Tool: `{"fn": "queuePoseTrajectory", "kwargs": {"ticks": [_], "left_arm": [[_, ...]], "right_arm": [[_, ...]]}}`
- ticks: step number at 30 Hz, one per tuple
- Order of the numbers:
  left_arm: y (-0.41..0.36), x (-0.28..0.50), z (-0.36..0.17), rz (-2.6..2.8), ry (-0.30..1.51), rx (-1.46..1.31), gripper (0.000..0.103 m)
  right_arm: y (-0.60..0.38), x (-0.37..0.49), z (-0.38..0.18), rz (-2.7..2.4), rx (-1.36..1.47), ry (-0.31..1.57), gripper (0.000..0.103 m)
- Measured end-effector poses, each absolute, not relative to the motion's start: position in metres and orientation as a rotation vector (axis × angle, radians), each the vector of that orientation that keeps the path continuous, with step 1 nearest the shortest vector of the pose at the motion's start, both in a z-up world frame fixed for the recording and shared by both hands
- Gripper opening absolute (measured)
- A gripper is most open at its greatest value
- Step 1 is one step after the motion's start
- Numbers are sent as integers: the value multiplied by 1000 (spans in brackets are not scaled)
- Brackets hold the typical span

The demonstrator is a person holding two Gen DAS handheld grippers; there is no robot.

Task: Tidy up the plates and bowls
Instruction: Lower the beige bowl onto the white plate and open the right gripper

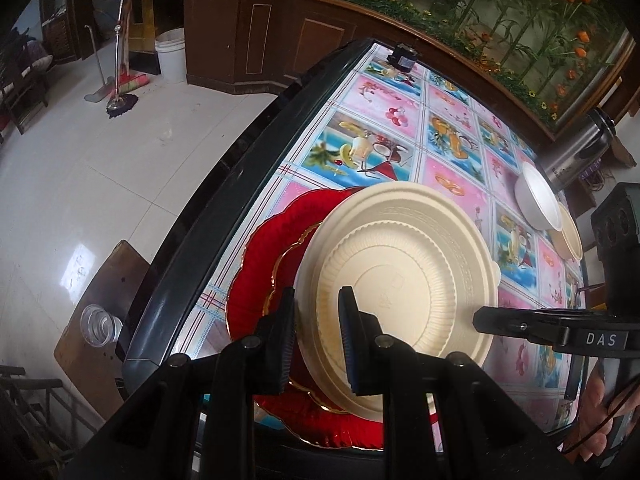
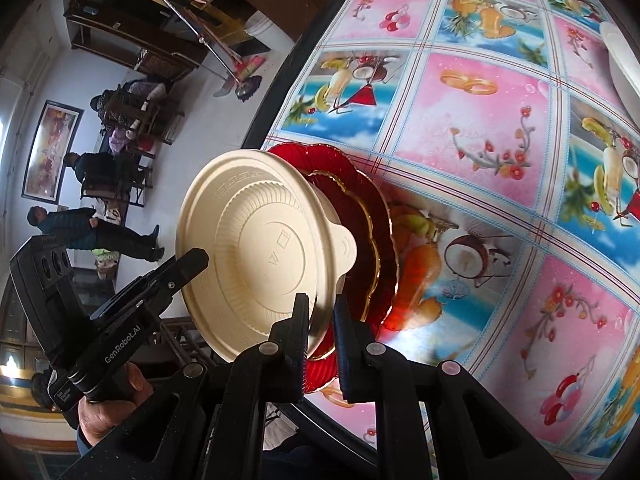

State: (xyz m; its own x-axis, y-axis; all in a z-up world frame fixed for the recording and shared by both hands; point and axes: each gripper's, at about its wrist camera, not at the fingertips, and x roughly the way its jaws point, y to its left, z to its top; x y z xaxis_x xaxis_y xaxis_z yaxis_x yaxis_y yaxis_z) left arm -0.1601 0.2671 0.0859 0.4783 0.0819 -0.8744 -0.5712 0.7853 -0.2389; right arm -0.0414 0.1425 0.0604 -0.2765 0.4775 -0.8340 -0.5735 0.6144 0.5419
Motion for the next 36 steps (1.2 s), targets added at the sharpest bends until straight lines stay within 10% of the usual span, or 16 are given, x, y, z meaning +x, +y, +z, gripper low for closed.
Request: {"fn": "queuePoseTrajectory", "kwargs": {"ticks": [18, 26, 36], "left_arm": [[272, -160, 85, 454, 996, -569, 23], [269, -155, 106, 515, 961, -476, 50], [240, -135, 137, 478, 906, -345, 52]], "right_arm": [[157, -49, 53, 1064, -120, 1557, 26], [133, -40, 73, 1088, -63, 1505, 26], [58, 26, 90, 931, 66, 1395, 26]]}}
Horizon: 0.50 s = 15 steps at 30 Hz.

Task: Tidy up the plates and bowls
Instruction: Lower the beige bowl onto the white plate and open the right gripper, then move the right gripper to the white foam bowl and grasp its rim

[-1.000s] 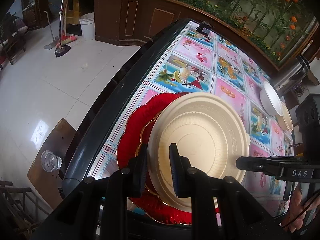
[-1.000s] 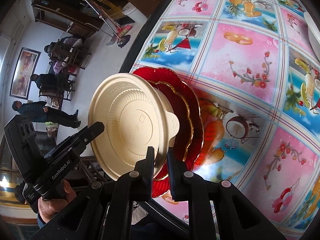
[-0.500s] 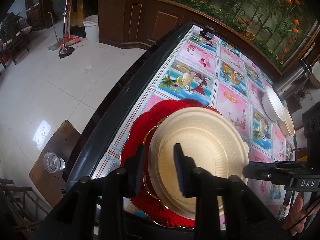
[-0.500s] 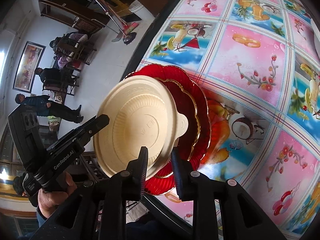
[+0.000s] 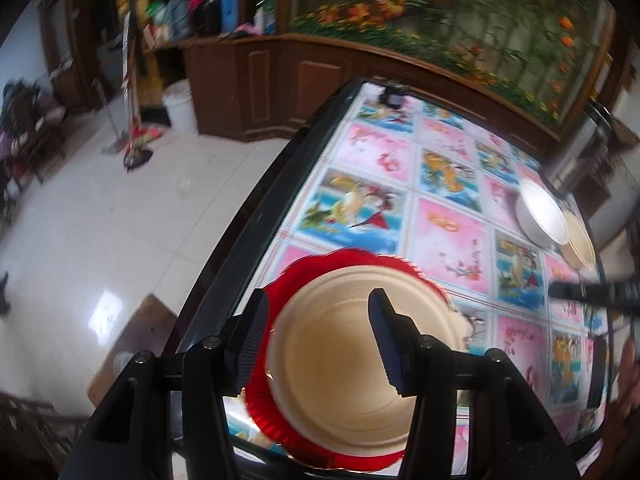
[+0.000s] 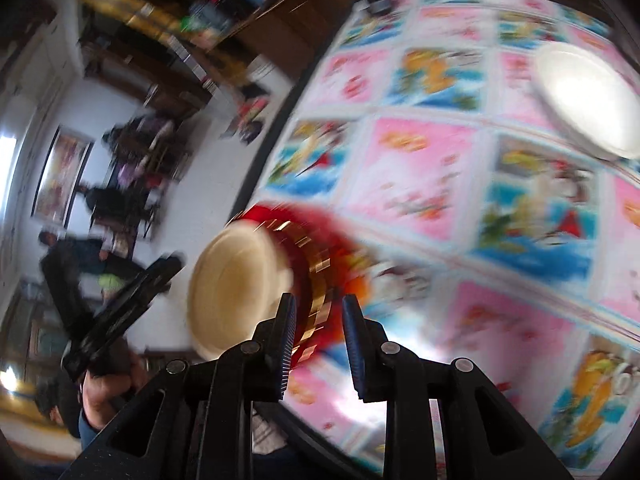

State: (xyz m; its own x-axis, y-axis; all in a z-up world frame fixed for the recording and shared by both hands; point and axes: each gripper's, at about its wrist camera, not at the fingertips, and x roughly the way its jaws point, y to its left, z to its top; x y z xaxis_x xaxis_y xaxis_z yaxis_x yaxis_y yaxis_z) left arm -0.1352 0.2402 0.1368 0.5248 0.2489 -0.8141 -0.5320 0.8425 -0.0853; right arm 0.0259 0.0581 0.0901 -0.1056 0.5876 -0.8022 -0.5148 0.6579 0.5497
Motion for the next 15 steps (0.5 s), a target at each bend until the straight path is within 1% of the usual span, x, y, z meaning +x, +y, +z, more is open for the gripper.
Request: {"fn": "queuePoseTrajectory", "kwargs": {"ticks": [8, 12, 15], "left_arm": [[153, -93, 154, 266, 918, -101, 66], [112, -76, 147, 151, 956, -36, 67], [88, -71, 141, 109, 977, 42, 67]], "right_arm": [[-3, 117, 92, 683, 135, 1304, 26], [-13, 165, 86, 593, 128, 1285, 26], [-15, 197, 69, 545, 148, 1302, 26]]}}
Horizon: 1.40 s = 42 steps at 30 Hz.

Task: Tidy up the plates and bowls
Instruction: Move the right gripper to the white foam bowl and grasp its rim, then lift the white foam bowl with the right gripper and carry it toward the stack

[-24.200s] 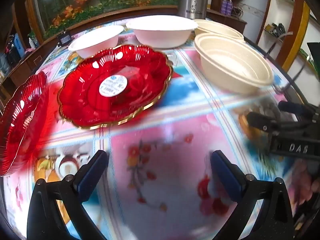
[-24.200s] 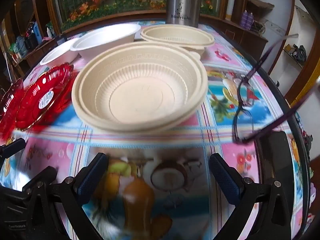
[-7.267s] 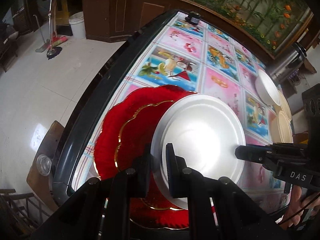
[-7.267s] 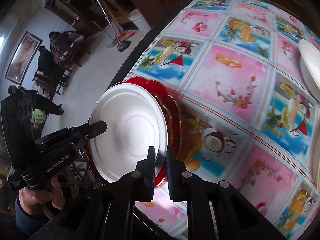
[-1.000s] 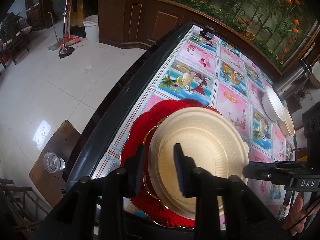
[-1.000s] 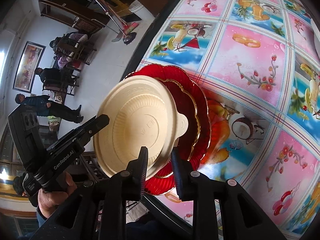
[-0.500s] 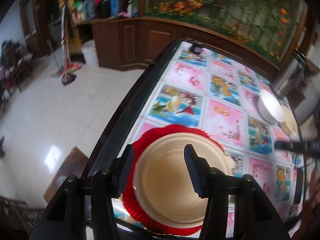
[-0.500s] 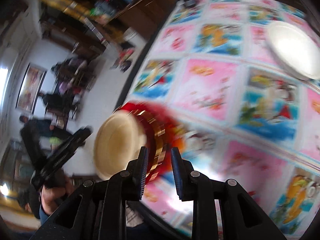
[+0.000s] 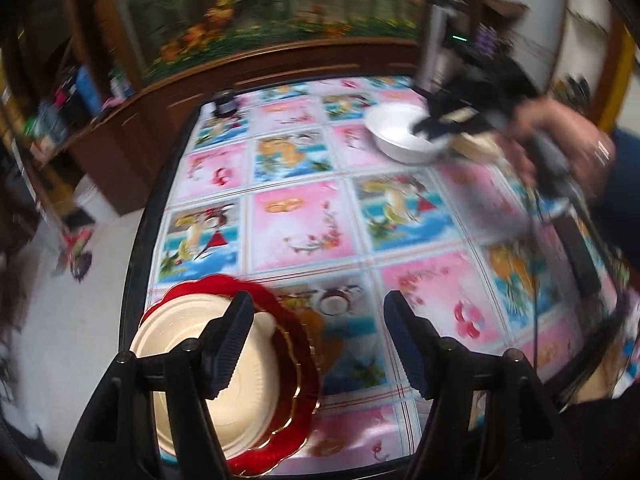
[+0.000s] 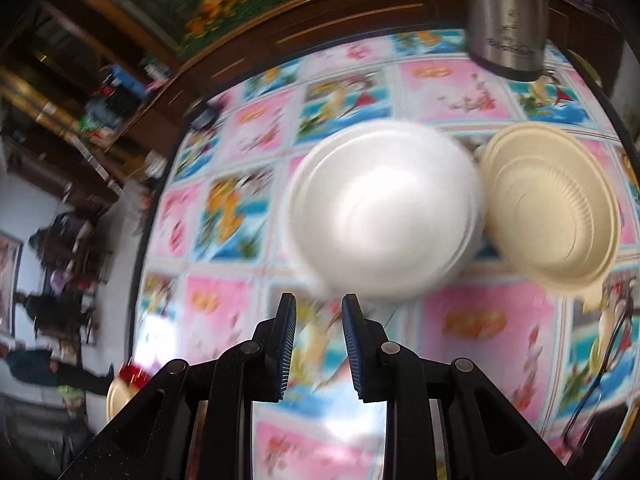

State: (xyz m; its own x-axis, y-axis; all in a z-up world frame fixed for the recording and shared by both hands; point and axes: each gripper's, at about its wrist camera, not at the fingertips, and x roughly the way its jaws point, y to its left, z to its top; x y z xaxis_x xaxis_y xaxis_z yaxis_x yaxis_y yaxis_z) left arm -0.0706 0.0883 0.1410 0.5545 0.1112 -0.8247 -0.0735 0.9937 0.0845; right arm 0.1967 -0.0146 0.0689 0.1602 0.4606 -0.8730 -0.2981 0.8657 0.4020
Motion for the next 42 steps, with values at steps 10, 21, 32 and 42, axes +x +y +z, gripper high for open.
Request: {"fn": "queuePoseTrajectory", "kwargs": {"ticks": [10, 21, 32, 42], "left_arm": [[83, -60, 133, 97, 997, 72, 68], [74, -35, 122, 15, 1022, 37, 68], [71, -6, 92, -98, 1130, -192, 67], [62, 40, 68, -92, 1191, -272, 67]], "right_arm": [[-11, 210, 29, 514, 100, 1394, 26], [-38, 93, 30, 661, 0, 1546, 26], [-135, 39, 86, 595, 186, 1343, 26], [-167, 56, 59, 502, 239, 1335, 26]]}}
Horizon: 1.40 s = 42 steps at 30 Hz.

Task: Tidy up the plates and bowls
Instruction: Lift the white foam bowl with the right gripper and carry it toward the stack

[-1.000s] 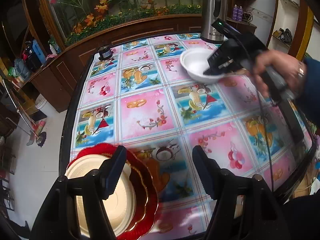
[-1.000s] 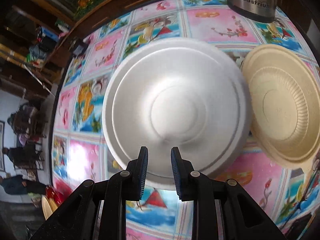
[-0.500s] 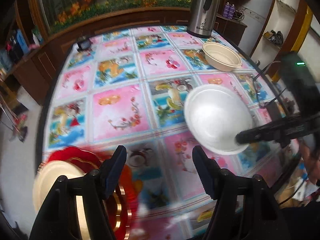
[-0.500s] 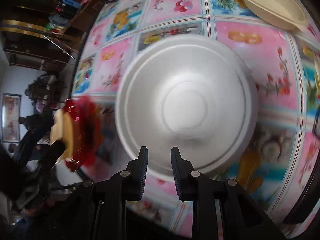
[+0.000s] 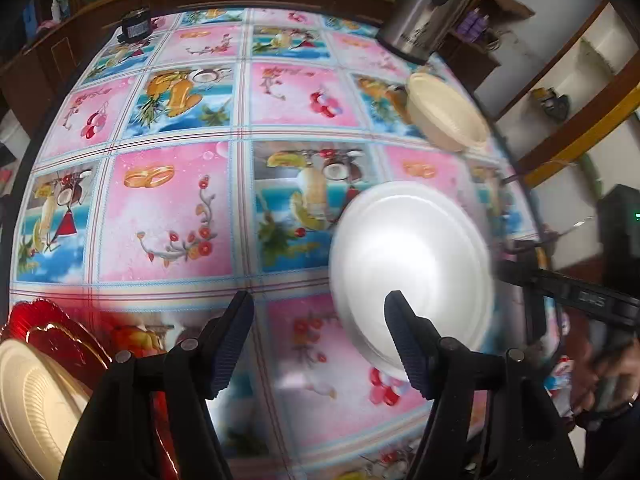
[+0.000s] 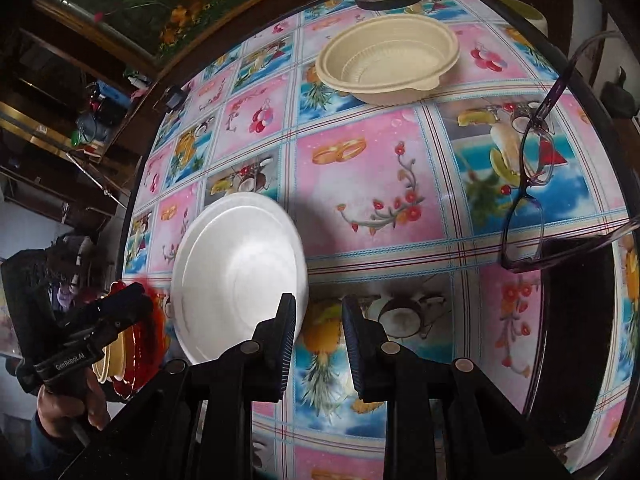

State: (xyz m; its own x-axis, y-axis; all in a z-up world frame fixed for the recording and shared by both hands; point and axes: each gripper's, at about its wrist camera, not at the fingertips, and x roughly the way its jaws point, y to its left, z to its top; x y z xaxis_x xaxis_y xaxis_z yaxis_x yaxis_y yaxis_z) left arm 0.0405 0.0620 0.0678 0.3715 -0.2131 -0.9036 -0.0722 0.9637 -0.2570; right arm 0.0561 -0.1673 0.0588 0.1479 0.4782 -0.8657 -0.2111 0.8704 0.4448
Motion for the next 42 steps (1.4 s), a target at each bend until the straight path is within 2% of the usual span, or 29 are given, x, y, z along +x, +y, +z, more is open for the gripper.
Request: {"fn": "queuePoseTrajectory", "kwargs": {"ticks": [3, 8, 12, 13, 14, 15, 16, 42], "left_arm": [[61, 44, 60, -104, 1204, -285, 61], [57, 47, 49, -135, 1228, -285, 36], [49, 46, 46, -171, 1227, -259, 22], [47, 46, 48, -178, 1220, -249, 19], [44, 45, 50, -185, 1212, -228, 15], [40, 44, 51, -191, 1205, -202, 14], [38, 43, 53, -187, 1199, -178, 14], [40, 11, 108, -105, 1003, -26, 14]], "right_arm": [[-163, 56, 56, 520, 248, 1338, 26], [-154, 55, 48, 527, 239, 1351, 26], [-151, 52, 42, 523, 257, 1363, 26], [-150, 51, 42, 522, 258, 1365, 25], [-149, 50, 42, 526, 261, 1367, 19], [-148, 49, 42, 528, 268, 1368, 14], [-147, 47, 42, 527, 272, 1370, 14], [-130, 21, 79, 584, 252, 1276, 14]]}}
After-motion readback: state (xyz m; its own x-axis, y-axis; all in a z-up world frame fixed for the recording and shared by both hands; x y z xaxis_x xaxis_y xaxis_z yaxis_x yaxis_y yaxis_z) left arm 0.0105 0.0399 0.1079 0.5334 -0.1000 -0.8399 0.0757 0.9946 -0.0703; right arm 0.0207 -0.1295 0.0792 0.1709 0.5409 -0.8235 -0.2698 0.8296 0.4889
